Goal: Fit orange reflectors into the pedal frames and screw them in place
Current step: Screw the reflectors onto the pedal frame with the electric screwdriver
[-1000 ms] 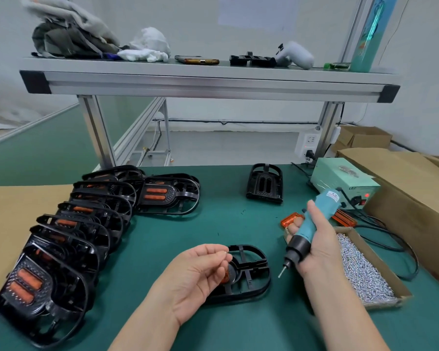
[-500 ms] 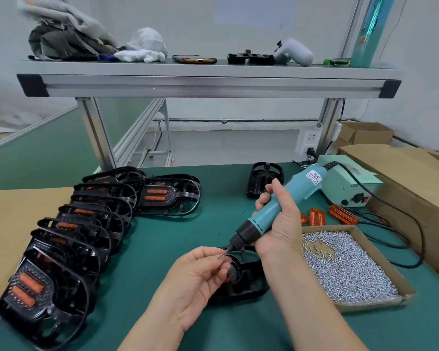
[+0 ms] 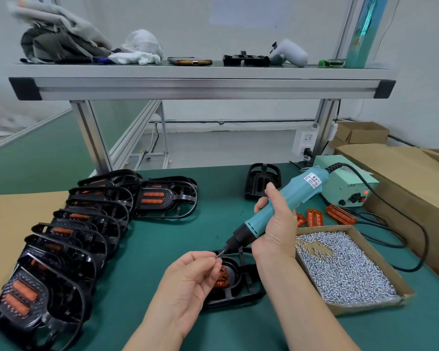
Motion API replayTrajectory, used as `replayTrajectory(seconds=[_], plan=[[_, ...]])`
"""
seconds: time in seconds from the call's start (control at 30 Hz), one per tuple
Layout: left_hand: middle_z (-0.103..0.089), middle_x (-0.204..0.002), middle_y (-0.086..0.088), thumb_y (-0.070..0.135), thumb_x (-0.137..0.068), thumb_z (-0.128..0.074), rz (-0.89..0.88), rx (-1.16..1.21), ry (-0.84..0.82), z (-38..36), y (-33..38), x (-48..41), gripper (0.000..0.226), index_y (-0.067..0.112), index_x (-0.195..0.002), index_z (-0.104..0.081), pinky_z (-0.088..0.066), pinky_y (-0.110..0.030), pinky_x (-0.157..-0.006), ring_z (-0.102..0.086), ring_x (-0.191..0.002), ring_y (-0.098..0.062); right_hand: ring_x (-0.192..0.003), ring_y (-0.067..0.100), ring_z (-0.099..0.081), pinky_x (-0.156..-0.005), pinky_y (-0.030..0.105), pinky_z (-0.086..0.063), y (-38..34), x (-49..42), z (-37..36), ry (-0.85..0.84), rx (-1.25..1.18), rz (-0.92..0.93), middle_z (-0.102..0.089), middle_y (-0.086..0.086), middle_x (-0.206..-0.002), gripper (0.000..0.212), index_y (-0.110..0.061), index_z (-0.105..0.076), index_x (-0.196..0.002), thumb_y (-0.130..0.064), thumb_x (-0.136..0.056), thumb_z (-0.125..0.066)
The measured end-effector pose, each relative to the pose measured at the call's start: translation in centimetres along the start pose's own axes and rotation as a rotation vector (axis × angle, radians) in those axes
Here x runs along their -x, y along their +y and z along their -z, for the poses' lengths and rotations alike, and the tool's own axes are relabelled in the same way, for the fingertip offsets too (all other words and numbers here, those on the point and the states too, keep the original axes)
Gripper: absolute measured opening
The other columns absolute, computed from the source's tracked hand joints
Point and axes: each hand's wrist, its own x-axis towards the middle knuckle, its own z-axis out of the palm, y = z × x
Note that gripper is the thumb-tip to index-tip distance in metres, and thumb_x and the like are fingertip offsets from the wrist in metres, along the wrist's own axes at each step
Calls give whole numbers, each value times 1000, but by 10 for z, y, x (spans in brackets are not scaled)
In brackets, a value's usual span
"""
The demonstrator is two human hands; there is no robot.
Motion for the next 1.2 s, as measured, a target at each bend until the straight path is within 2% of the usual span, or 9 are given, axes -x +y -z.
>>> replayTrajectory(seconds=[0.03,0.13,0.33,0.43,0.7,0.97,1.2], plan=[[-69,-73,-18,-15,-75,-65,-12,-16,2,-1,0,1,10,-6,-79,-65,-56,-20,-53,-70,-63,-17,-52,7,-51,-65,28,-42,0,0,0,4,1,2,-56,-7,-57,22,-23,-56,-89,-20,-85,-77],[-68,-73,-19,-17,-81,-61,-52,-45,7,-2,0,2,20,-3,-69,-68,-57,-20,-54,-69,-63,-18,-52,7,-50,-64,27,-43,0,0,0,13,10,5,-55,-7,-57,22,-23,-55,-90,-21,-85,-76],[-68,-75,-19,-17,-81,-62,-88,-66,9,-3,-1,3,14,-5,-76,-66,-58,-21,-57,-69,-65,-19,-51,4,-53,-55,20,-47,1,-1,1,42,-3,-30,-57,-11,-56,23,-24,-57,-95,-20,-85,-77],[-68,-75,-19,-17,-81,-62,-111,-78,16,-3,-2,4,21,-2,-69,-69,-58,-21,-58,-69,-65,-19,-50,3,-54,-50,17,-48,3,-2,1,59,-1,-41,-59,-12,-55,22,-24,-57,-92,-19,-85,-77],[-70,-74,-11,-14,-82,-67,-334,-245,86,-4,-8,4,29,11,-66,-73,-58,-22,-65,-70,-69,-18,-49,2,-55,-60,23,-45,5,-2,-1,96,-10,-72,-59,-13,-54,22,-25,-59,-96,-20,-85,-77],[-72,-72,-7,-8,-80,-73,-559,-467,146,-3,-17,4,26,17,-73,-74,-52,-17,-58,-66,-65,-11,-48,1,-56,-64,26,-46,7,-1,-2,132,-12,-88,-58,-13,-51,21,-24,-59,-96,-21,-85,-77],[-72,-75,-8,-10,-84,-67,-425,-257,41,3,-16,-5,31,18,-72,-74,-56,-19,-67,-71,-77,-20,-50,1,-55,-65,27,-45,9,-1,-2,113,4,-65,-57,-13,-54,22,-24,-59,-100,-22,-85,-77]])
